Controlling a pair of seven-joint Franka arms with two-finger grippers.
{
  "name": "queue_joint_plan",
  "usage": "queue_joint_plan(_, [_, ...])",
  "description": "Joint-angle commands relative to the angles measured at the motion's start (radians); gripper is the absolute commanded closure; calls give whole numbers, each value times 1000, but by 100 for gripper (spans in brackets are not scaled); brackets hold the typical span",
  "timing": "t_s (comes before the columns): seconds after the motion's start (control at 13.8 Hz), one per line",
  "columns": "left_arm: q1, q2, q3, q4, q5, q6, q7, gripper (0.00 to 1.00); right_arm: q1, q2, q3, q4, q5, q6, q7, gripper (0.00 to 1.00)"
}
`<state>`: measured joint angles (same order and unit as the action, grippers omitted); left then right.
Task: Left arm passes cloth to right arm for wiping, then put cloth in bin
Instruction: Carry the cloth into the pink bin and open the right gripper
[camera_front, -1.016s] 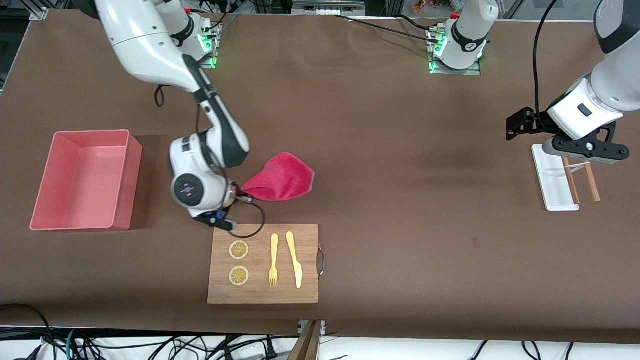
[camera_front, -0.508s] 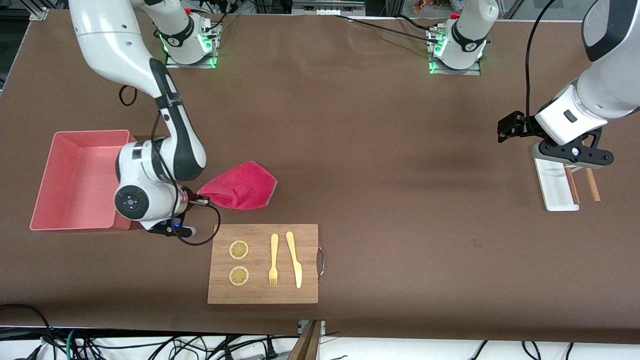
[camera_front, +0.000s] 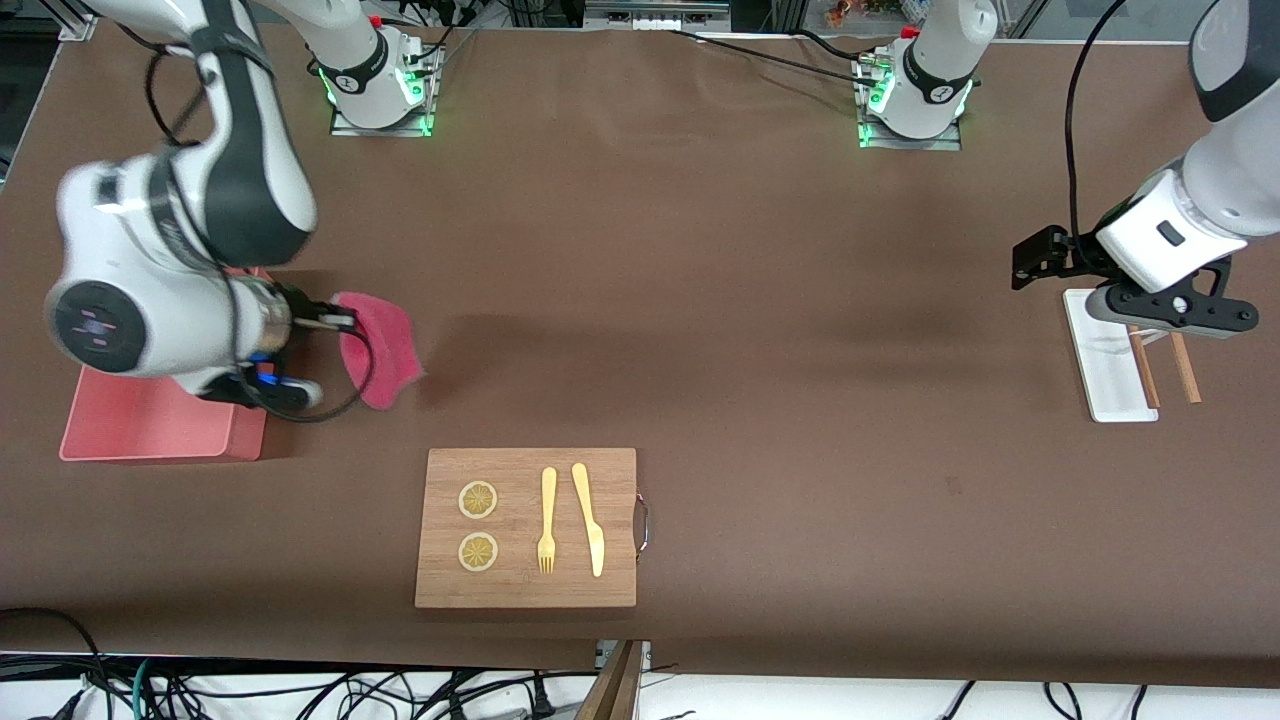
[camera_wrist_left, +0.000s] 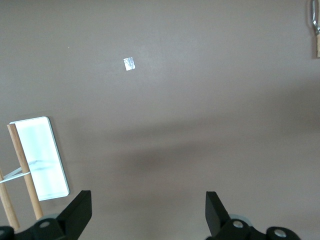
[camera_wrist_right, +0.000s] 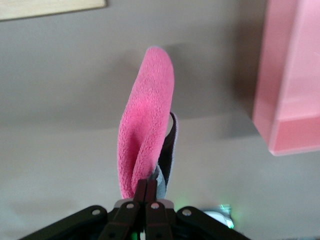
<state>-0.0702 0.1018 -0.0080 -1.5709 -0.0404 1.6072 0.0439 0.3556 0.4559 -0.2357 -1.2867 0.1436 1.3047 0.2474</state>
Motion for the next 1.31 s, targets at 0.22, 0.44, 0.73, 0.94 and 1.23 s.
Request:
queue_joint_plan(0.22, [90,22,0,66,-32,-10,16,0,-64,26,-204,167,-70,-214,-403,100])
queue_joint_plan(0.44, [92,29,-1,51,-32,-13,24,0,-79,38,-367,165,-111,-205,-685,100])
queue_joint_plan(0.73, [84,65,-7,55,-33,-18,8,0,-142,90,-382,155,-174,-133,-776,100])
queue_joint_plan(0.94, [78,64,-12,61,-29,-18,10,0,-170,113,-381,80,-167,-78,-764,100])
queue_joint_plan(1.23, [78,58,-30,61,-30,-23,7,0,-179,170,-381,-8,-105,40,-763,100])
